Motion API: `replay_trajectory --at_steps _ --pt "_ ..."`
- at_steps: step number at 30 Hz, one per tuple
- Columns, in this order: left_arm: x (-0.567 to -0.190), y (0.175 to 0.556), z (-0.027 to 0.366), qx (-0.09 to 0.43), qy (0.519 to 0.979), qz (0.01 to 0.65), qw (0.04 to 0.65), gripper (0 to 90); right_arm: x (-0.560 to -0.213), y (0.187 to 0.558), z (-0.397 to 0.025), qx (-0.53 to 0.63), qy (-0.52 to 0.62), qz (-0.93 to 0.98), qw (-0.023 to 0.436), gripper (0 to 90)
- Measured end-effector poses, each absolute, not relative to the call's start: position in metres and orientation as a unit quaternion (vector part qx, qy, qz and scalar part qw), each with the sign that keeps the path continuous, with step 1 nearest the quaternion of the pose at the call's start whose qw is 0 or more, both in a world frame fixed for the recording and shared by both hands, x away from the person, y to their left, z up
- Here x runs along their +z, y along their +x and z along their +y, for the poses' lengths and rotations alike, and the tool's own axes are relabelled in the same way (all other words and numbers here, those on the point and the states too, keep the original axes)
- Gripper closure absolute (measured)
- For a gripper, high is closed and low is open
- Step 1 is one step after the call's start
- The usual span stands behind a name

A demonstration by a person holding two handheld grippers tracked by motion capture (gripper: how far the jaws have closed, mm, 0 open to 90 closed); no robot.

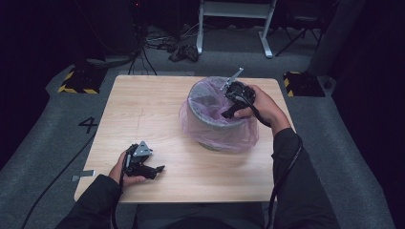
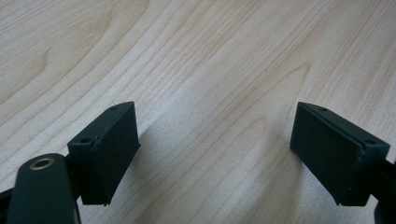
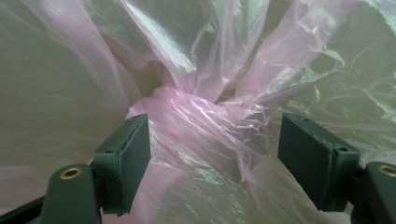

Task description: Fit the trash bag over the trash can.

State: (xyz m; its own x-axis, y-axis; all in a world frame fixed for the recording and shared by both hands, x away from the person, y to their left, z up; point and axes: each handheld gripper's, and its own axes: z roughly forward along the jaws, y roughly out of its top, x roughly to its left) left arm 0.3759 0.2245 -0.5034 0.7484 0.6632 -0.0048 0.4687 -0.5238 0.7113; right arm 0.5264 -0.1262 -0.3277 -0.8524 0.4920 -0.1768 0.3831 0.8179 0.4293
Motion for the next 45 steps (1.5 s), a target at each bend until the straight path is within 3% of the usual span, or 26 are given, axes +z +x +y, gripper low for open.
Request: replay_trajectory --at_steps 20,45 --pt "-0.503 0.376 0.224 0.134 0.861 0.331 0.362 15.2 -0.310 0.502 -0.138 0.290 0.232 0.906 0.201 21.1" --pt "-0.503 0.376 0.224 0.134 0.861 0.331 0.361 15.1 -0.294 0.470 -0.176 0.397 0.242 0.856 0.223 19.6"
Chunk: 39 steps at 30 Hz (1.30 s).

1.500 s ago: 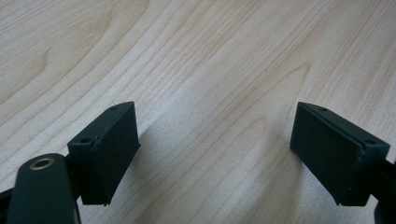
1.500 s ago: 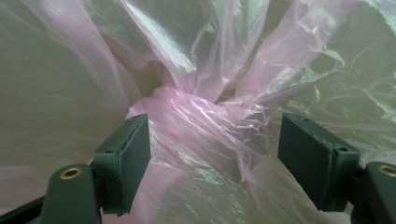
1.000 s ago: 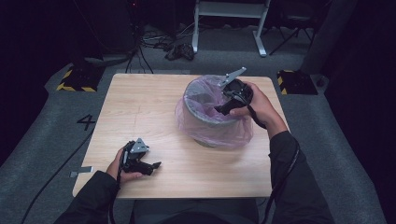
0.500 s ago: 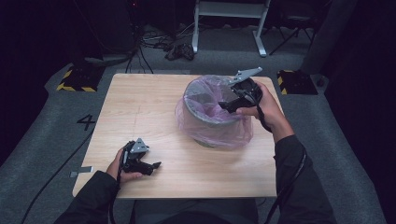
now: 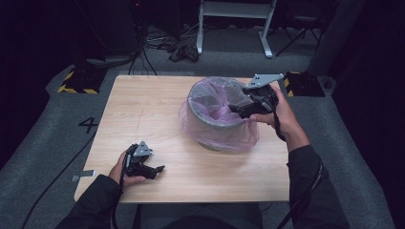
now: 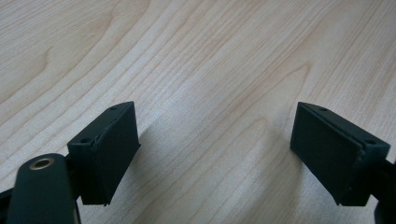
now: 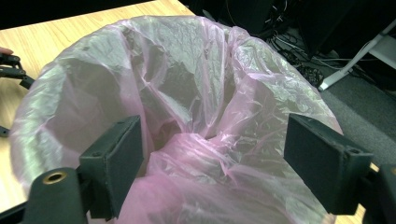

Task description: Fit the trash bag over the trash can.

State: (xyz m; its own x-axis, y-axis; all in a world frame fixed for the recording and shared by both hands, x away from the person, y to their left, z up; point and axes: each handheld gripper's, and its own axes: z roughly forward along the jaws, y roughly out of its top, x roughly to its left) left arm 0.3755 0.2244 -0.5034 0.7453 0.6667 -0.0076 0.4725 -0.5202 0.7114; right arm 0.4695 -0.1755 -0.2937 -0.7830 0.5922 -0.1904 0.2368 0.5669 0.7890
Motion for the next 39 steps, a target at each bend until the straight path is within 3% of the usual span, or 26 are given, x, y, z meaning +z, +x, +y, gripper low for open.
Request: replay_trajectory --at_steps 39 --pt "-0.503 0.375 0.224 0.134 0.861 0.331 0.361 15.1 -0.298 0.417 -0.194 0.396 0.199 0.861 0.249 19.0"
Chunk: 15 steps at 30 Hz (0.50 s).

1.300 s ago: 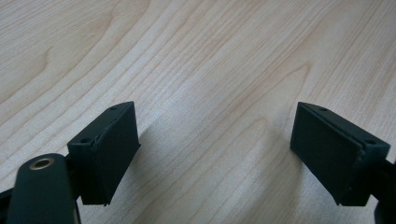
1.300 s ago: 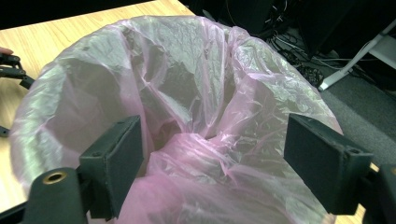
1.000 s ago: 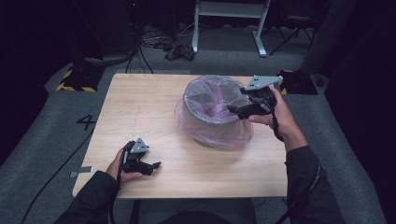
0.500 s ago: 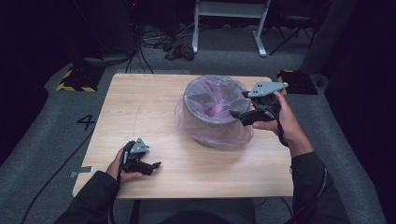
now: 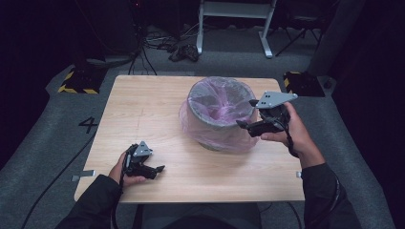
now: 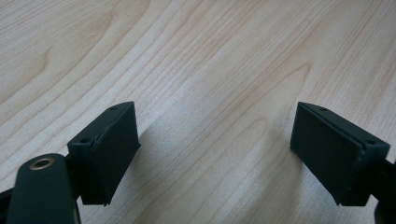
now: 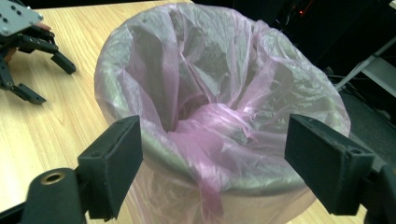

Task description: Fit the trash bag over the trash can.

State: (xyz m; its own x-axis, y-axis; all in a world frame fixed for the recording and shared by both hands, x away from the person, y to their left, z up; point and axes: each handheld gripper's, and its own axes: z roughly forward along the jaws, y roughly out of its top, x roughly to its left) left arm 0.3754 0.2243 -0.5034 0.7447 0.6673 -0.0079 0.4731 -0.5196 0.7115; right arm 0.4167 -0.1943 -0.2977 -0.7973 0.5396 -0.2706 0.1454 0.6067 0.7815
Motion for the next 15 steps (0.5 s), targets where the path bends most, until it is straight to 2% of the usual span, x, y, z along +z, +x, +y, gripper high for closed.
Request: replay_trajectory --at_steps 15 --pt "-0.503 0.375 0.224 0.136 0.861 0.332 0.361 15.1 -0.314 0.399 -0.207 0.346 0.196 0.876 0.273 18.7"
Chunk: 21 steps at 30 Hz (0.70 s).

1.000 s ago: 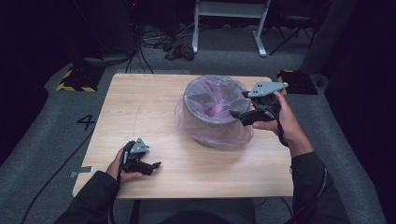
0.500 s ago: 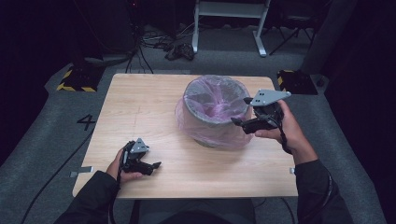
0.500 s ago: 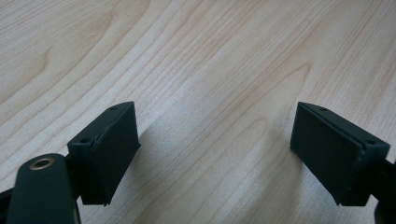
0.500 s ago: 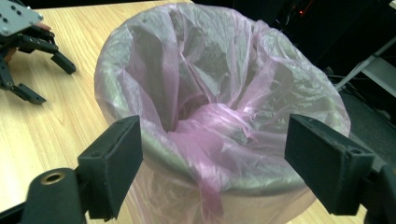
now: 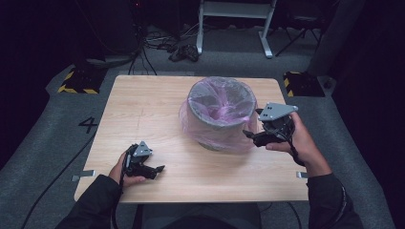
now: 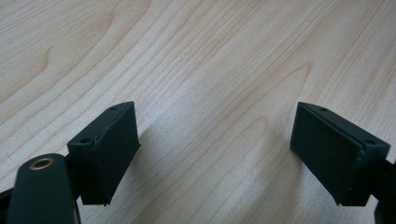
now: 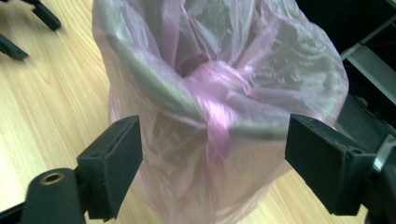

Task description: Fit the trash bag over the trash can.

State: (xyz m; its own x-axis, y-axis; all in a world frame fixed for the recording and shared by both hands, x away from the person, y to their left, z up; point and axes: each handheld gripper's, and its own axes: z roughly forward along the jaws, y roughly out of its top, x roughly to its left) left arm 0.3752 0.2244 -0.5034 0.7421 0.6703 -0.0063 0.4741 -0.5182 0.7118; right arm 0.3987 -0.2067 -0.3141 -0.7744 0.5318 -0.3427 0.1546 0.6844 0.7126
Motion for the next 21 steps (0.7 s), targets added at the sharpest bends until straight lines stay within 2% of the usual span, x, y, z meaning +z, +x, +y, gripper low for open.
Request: replay_trajectory --at_steps 21 --pt "-0.504 0.375 0.224 0.135 0.860 0.333 0.362 15.1 -0.345 0.392 -0.221 0.298 0.195 0.897 0.263 19.2"
